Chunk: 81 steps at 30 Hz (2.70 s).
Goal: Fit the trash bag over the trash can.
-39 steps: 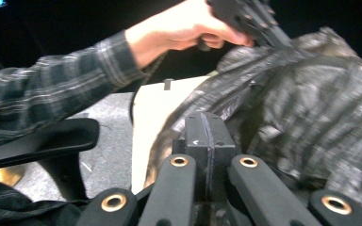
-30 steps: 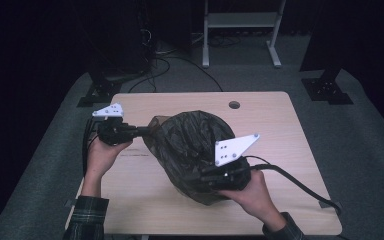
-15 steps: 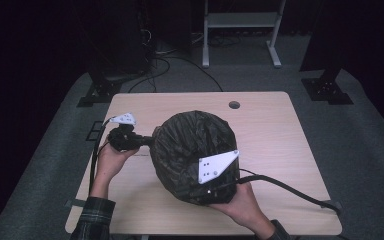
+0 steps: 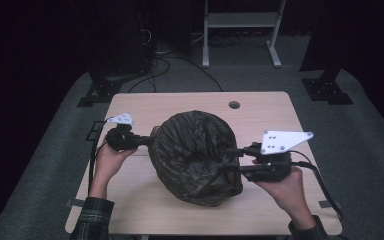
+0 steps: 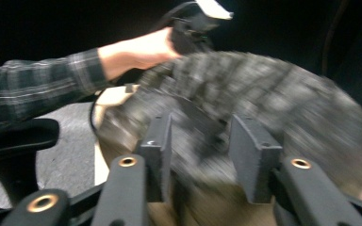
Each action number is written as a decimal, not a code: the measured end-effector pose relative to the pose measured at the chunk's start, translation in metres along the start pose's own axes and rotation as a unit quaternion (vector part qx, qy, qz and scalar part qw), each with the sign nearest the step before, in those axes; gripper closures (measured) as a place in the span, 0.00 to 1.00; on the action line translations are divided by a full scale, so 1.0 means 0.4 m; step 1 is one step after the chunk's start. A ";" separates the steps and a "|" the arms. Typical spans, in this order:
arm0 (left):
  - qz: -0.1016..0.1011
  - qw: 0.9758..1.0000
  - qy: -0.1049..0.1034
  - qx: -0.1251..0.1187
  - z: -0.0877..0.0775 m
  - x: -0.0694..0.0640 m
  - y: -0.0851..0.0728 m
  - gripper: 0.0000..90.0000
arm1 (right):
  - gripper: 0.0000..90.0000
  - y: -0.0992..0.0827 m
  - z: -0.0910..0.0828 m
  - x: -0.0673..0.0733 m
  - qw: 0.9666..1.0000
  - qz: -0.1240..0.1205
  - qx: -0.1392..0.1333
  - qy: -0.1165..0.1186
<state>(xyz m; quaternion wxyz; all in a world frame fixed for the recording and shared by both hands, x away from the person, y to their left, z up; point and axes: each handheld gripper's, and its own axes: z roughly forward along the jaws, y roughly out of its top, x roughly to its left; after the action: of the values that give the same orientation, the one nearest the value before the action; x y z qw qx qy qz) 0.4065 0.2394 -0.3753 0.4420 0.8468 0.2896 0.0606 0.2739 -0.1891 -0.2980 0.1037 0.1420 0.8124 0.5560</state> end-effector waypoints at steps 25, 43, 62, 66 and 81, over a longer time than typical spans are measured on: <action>0.005 1.000 -0.012 -0.004 0.007 -0.007 0.009 0.99 | 0.89 -0.138 0.034 -0.094 0.998 0.062 0.023 0.006; 0.000 0.999 -0.013 0.039 0.072 -0.002 -0.013 1.00 | 1.00 -0.176 0.060 -0.110 0.995 0.052 0.083 -0.029; -0.017 0.997 -0.001 0.078 0.128 0.007 -0.032 1.00 | 1.00 -0.235 0.084 -0.156 0.985 0.084 0.133 -0.073; -0.029 0.994 0.002 0.103 0.146 0.023 -0.061 1.00 | 1.00 -0.218 0.092 -0.160 0.985 0.077 0.134 -0.081; -0.025 0.998 -0.002 0.066 0.121 0.024 -0.086 0.83 | 0.85 -0.233 0.118 -0.177 0.980 0.073 0.163 -0.088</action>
<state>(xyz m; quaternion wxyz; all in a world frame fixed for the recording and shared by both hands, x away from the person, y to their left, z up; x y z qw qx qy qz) 0.4167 0.2251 -0.4327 0.3875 0.8666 0.3130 0.0283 0.3449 -0.2041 -0.4011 0.1088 0.2645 0.8674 0.4072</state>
